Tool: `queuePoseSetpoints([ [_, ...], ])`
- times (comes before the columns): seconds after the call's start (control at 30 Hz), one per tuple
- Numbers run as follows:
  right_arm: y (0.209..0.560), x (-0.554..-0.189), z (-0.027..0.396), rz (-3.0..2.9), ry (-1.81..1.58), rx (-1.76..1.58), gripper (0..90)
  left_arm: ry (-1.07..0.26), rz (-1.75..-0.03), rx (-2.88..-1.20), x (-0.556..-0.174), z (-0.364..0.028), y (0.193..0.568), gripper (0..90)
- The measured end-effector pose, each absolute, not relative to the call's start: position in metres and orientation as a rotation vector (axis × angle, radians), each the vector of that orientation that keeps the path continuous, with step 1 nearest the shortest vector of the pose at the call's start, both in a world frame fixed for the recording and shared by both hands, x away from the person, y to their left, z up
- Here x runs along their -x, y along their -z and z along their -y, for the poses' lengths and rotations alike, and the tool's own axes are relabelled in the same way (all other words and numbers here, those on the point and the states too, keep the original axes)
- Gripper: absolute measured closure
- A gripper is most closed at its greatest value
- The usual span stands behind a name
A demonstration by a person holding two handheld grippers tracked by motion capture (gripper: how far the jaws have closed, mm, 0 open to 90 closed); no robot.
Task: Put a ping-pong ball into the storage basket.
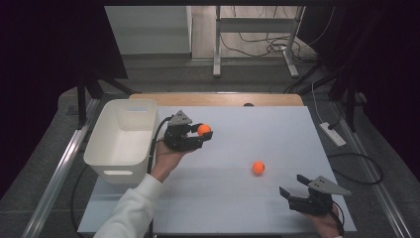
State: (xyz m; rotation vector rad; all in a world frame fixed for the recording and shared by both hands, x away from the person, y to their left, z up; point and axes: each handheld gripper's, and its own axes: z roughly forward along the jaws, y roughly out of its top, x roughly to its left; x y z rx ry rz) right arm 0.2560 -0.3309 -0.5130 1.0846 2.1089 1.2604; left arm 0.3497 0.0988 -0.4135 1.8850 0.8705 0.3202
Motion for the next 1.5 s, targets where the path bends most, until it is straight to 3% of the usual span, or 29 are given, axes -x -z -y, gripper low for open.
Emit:
queuePoseSetpoints([
  [1.5,0.514,-0.261,0.329,-2.114,-1.243,-1.080,17.5,-0.390,-0.865,-1.786,-0.326,-0.133,0.382,50.3],
])
